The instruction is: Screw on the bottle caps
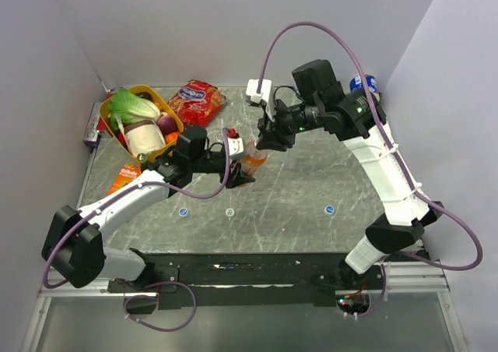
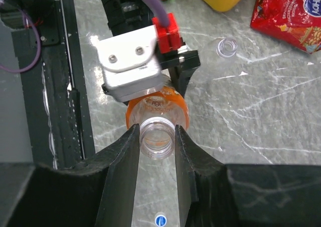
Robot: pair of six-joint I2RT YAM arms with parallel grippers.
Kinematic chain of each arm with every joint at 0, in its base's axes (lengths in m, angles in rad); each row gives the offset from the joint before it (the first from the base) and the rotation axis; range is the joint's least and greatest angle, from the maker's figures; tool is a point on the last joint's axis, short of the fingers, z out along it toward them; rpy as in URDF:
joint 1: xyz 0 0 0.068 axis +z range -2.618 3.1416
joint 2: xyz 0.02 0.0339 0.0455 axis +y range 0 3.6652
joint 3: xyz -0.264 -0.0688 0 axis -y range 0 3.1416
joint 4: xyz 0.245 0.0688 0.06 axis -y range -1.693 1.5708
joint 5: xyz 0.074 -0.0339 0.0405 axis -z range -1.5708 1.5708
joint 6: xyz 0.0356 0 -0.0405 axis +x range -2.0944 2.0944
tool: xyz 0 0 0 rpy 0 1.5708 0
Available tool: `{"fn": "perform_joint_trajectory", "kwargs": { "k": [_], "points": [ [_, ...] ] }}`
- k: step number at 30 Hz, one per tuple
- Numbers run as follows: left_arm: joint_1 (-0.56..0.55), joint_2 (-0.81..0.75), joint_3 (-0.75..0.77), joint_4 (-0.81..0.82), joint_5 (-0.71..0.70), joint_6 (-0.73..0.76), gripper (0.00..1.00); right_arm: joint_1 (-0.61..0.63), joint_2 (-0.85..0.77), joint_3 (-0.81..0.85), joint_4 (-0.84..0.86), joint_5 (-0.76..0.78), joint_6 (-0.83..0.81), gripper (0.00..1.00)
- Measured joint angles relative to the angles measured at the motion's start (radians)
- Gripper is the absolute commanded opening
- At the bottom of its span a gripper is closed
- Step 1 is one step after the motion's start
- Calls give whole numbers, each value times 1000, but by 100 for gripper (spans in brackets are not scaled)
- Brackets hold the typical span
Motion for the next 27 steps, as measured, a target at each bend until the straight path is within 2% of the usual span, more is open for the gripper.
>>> {"fn": "perform_joint_trajectory", "kwargs": {
  "k": [1,2,3,4,6,10,11,13,14,16,20,21,23,27],
  "points": [
    [0,0,0,1,5,5,47,-3,-2,-6,11,-7,5,0],
    [0,0,0,1,6,6,45,-8,-8,-21,26,-14,8,4],
    [2,0,0,-6,6,13,45,-11,-20,-47,44,-21,11,32],
    [3,0,1,-13,5,16,45,-14,-29,-64,55,-23,13,44],
    [5,0,11,-51,2,24,44,-19,-64,-130,103,-24,24,63],
    [14,-12,82,-188,-64,68,37,-60,-171,-276,195,-45,58,83],
    [21,-25,109,-230,-93,86,32,-89,-221,-332,230,-64,71,89],
    [38,-65,139,-274,-143,110,26,-143,-314,-428,293,-71,88,94],
    [53,-98,143,-285,-166,118,11,-165,-373,-488,339,-72,86,95],
    [89,-175,140,-300,-218,114,1,-168,-433,-542,371,-83,78,94],
    [134,-345,112,-306,-309,57,1,-135,-411,-525,351,-121,15,83],
    [139,-388,106,-306,-320,34,1,-122,-376,-496,322,-126,-18,87],
    [168,-448,104,-300,-332,-18,1,-95,-287,-448,268,-128,-86,89],
    [347,-482,142,-290,-333,-164,1,-29,-94,-464,207,-99,-267,78]
  ]
}}
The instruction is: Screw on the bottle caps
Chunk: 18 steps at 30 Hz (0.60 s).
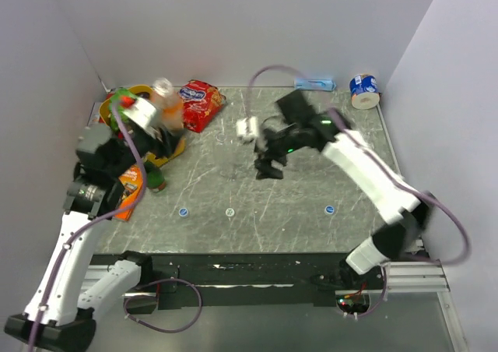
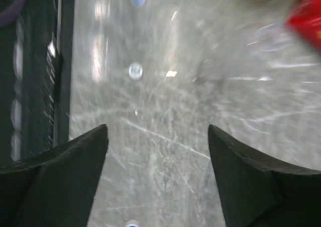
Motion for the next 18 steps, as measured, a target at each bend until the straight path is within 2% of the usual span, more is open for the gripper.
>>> {"fn": "perform_joint_trajectory", "kwargs": {
  "k": [2,5,11,18],
  "points": [
    [91,3,22,31,-3,-70,1,38,90,-59,3,42,-98,72],
    [145,-7,22,44,2,-139,3,128,186,-145,17,108,-237,63],
    [166,-69,11,67,8,-184,9,302,294,-167,77,182,-436,57],
    [196,-131,-28,88,27,-206,8,346,401,-173,136,217,-526,55]
  ]
}}
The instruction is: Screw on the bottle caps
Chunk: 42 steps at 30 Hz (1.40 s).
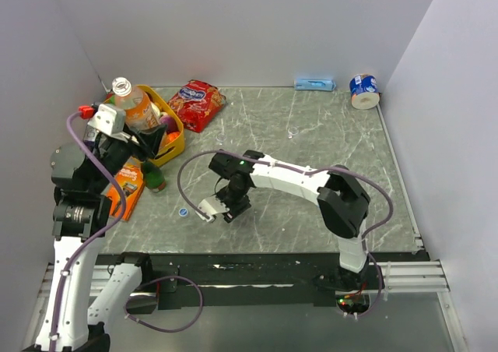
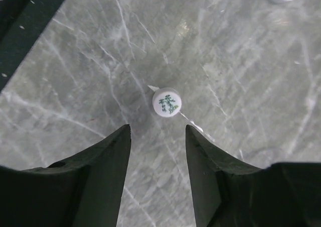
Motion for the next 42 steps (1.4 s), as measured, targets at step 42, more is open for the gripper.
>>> {"fn": "perform_joint_trajectory", "kwargs": {
  "k": [42],
  "points": [
    [99,-43,-16,-25,80,-35,12,18,130,-64,148,78,43,48]
  ]
}}
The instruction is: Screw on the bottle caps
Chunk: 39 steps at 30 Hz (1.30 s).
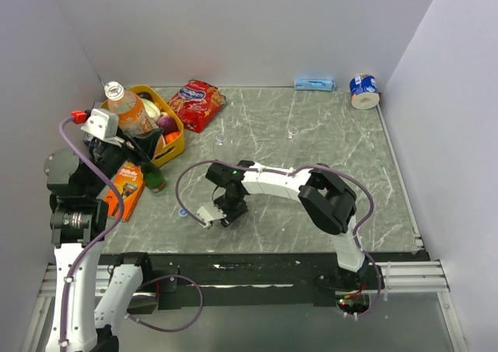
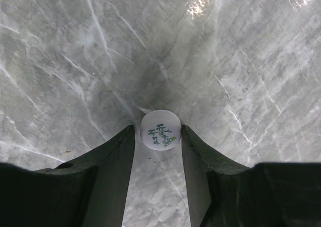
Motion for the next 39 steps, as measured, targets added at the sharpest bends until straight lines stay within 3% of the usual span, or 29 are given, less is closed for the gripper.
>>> {"fn": "perform_joint_trajectory", "kwargs": {
  "k": [11,23,28,33,39],
  "points": [
    [0,11,-8,4,11,-2,12,1,-33,-53,63,3,31,47],
    [0,57,-50,19,59,3,7,-4,-102,-138,158,11,118,30],
    [-41,163,-12,0,159,84,1,-47,-323,-159,68,-13,226,29],
    [-198,286,13,-58,205,303,1,-142,-690,-91,-54,-35,337,26],
    [-407,227,-254,-44,241,556,1,-168,-935,-3,-172,-29,423,27]
  ]
}}
